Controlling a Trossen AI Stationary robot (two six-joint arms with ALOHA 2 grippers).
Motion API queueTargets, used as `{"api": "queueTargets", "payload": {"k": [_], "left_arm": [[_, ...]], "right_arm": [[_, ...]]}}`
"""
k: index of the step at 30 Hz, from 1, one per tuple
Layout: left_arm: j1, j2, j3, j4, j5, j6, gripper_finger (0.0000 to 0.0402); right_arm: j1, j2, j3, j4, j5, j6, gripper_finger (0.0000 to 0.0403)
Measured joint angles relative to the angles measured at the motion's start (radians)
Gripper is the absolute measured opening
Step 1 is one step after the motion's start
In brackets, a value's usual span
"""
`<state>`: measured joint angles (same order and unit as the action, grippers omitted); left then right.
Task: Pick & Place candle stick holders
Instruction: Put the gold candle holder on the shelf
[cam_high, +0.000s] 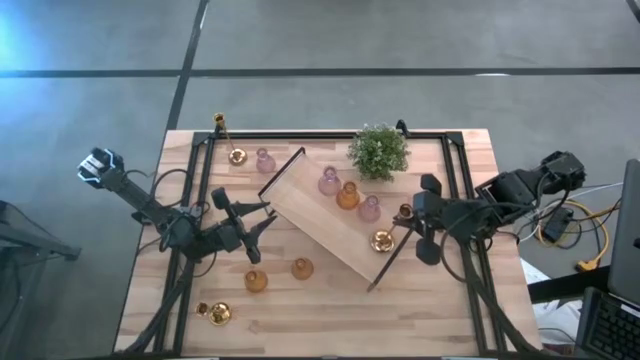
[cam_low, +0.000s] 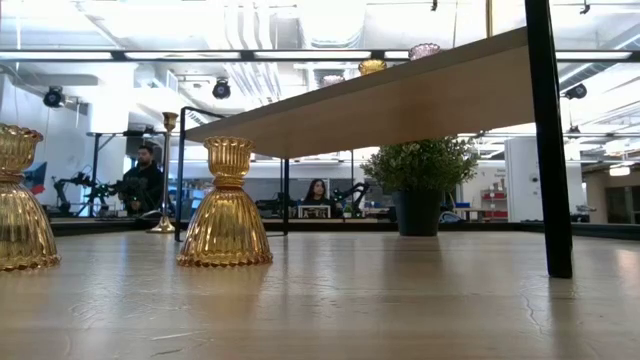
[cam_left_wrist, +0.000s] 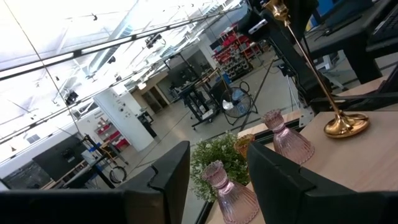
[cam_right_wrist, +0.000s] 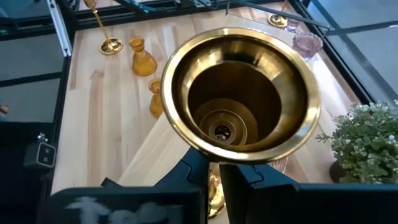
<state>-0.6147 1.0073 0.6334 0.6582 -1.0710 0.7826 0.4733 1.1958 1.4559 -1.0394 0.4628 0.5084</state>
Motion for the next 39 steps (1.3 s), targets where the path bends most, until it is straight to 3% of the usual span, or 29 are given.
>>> {"api": "queueTargets", "payload": {"k": [24, 39], "left_arm": [[0.0, 0.0, 0.0, 0.0, 0.0, 0.006, 0.0163], [0.0, 0.0, 0.0, 0.0, 0.0, 0.008, 0.0163]], "right_arm": [[-0.018, 0.011, -0.001, -0.001, -0.023, -0.018, 0.0016], [-0.018, 0.011, 0.003, -0.001, 0.007, -0.044, 0.0131]]}}
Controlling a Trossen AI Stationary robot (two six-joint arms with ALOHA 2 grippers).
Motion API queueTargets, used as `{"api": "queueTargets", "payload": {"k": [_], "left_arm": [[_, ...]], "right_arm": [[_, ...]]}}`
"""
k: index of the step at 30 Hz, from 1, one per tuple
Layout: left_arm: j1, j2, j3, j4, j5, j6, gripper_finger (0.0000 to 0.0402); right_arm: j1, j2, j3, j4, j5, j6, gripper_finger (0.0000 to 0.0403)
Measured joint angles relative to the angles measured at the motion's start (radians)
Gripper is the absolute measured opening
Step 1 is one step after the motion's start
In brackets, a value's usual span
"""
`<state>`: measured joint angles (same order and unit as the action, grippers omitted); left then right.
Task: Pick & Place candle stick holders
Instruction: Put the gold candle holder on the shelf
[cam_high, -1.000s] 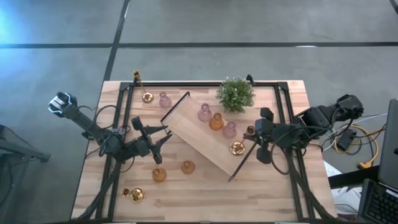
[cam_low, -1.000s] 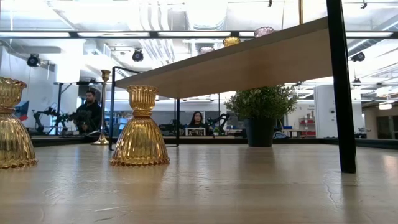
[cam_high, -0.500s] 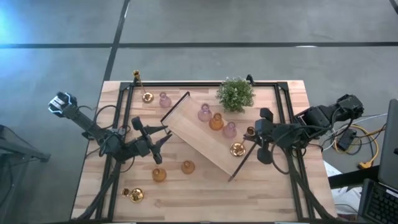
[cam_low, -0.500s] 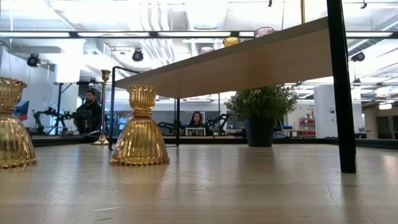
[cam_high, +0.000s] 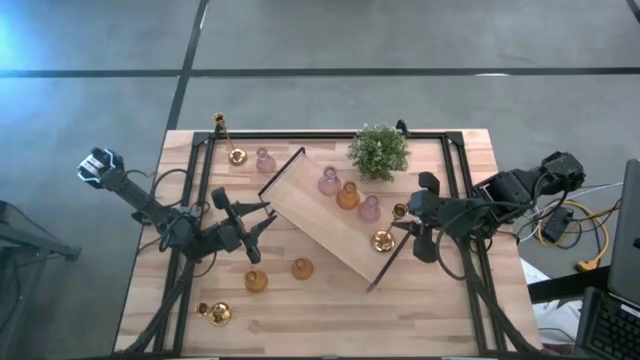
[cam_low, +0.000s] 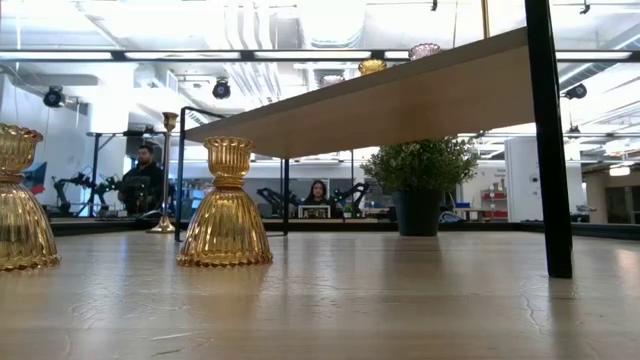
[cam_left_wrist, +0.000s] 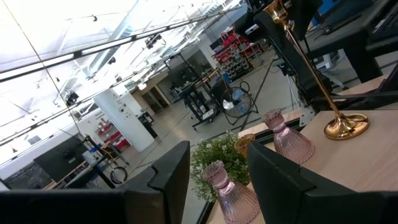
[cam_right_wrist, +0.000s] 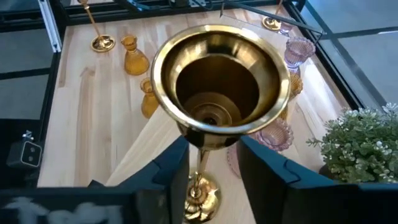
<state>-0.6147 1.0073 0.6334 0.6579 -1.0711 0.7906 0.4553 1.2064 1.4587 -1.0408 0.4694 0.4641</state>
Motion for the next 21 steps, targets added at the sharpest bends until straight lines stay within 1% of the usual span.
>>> {"api": "queueTargets", "payload": {"k": [6, 11, 16, 19, 21], "left_arm": [[0.0, 0.0, 0.0, 0.0, 0.0, 0.002, 0.0163], [0.0, 0.0, 0.0, 0.0, 0.0, 0.003, 0.0163], [0.0, 0.0, 0.0, 0.0, -0.007, 0.009, 0.0163], [0.0, -0.005, 0.001, -0.002, -0.035, 0.025, 0.0163], [0.0, -0.01, 0.009, -0.004, -0.064, 0.027, 0.0163]], "right_arm": [[0.0, -0.003, 0.029, -0.029, -0.022, 0.002, 0.0165], [0.0, -0.003, 0.073, -0.131, -0.06, 0.069, 0.0182], [0.001, -0.003, 0.115, -0.313, -0.143, 0.209, 0.0191], [0.005, -0.009, 0.128, -0.406, -0.194, 0.314, 0.019], [0.016, -0.019, 0.127, -0.433, -0.206, 0.349, 0.0187]]}}
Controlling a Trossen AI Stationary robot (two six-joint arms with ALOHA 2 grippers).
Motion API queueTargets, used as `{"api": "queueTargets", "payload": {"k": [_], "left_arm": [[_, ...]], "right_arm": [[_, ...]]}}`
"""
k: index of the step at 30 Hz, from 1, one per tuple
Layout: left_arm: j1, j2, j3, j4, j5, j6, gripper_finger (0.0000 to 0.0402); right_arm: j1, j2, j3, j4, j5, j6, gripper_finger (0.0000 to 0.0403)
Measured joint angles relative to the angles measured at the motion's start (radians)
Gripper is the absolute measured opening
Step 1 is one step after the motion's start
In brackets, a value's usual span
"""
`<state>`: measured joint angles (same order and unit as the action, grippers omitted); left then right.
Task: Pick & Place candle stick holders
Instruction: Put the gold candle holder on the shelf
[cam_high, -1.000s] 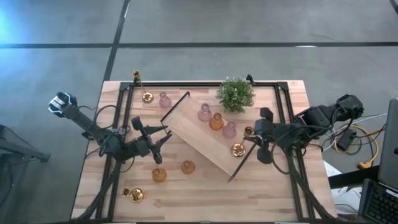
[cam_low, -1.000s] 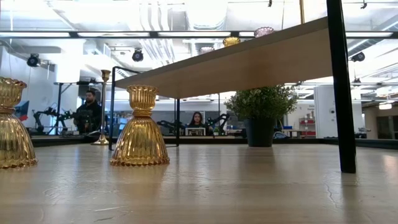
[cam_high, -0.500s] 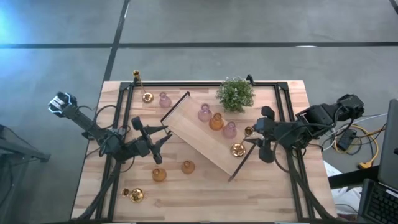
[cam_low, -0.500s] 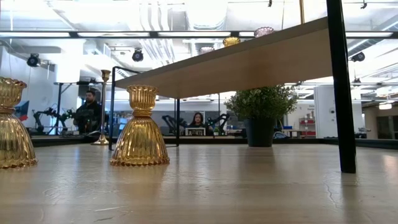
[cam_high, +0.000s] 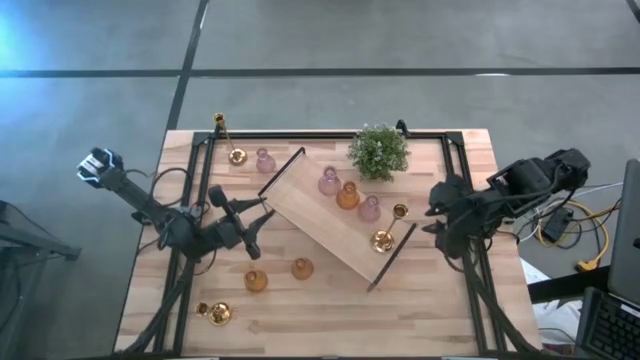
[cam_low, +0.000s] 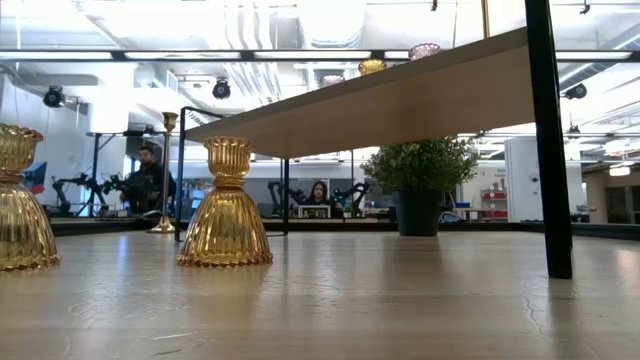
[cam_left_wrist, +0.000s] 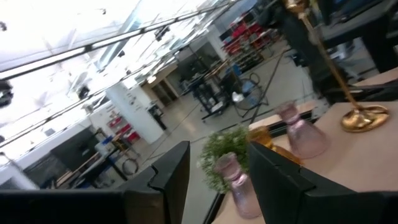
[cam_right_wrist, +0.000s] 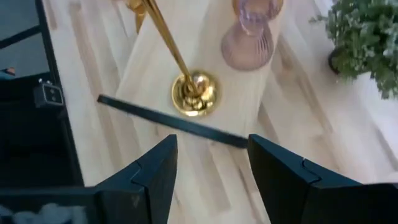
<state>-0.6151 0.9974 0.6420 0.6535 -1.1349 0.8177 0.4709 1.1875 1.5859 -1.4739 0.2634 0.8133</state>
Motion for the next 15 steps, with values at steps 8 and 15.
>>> {"api": "queueTargets", "payload": {"k": [8, 15], "left_arm": [[0.0, -0.031, 0.011, -0.026, -0.011, 0.037, 0.0163], [0.0, -0.065, 0.009, -0.088, -0.01, 0.022, 0.0163]], "right_arm": [[0.137, -0.109, -0.039, -0.014, 0.211, -0.061, 0.015], [0.24, -0.376, -0.226, 0.058, 0.523, -0.074, 0.0071]]}}
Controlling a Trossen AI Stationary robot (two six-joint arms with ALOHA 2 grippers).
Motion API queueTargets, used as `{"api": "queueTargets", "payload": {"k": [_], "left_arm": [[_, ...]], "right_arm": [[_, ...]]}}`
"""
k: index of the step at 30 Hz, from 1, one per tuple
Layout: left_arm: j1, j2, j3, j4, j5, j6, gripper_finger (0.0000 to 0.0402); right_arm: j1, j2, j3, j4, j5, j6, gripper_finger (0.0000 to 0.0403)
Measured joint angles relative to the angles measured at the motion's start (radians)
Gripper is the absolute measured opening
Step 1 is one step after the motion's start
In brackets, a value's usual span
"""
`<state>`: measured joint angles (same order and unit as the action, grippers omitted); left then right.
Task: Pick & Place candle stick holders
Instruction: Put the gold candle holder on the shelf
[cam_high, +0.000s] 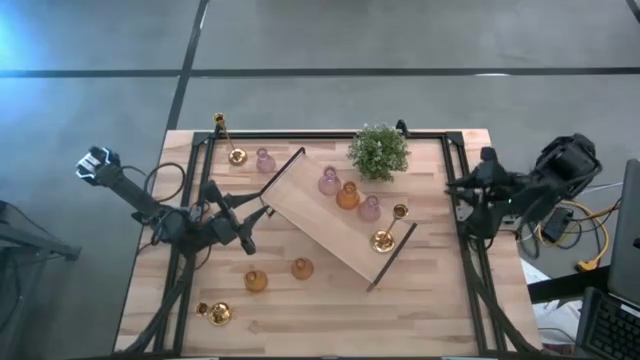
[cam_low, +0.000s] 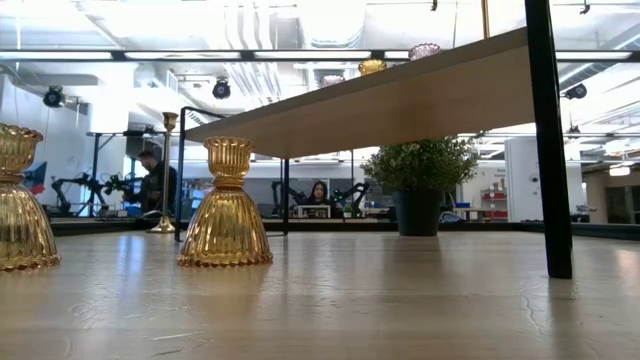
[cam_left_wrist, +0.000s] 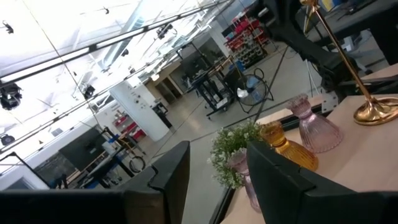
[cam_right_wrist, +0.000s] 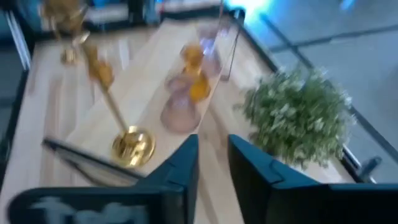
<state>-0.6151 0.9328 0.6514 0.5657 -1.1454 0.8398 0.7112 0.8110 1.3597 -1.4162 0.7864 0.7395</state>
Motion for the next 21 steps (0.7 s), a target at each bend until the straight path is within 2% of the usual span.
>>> {"api": "queueTargets", "payload": {"k": [4, 9, 17, 21], "left_arm": [[0.0, -0.024, -0.001, -0.033, 0.001, 0.0, 0.0163], [0.0, -0.075, -0.001, -0.079, 0.001, -0.004, 0.0163], [0.001, -0.154, -0.002, -0.16, 0.003, -0.046, 0.0163], [0.003, -0.181, -0.002, -0.211, 0.002, -0.074, 0.0163]], "right_arm": [[0.002, -0.191, -0.182, 0.232, 0.057, -0.141, 0.0021], [0.002, -0.428, -0.406, 0.515, 0.106, -0.396, 0.0009], [0.002, -0.733, -0.657, 0.627, 0.171, -0.447, 0.0008], [0.002, -0.811, -0.678, 0.675, 0.212, -0.45, 0.0008]]}}
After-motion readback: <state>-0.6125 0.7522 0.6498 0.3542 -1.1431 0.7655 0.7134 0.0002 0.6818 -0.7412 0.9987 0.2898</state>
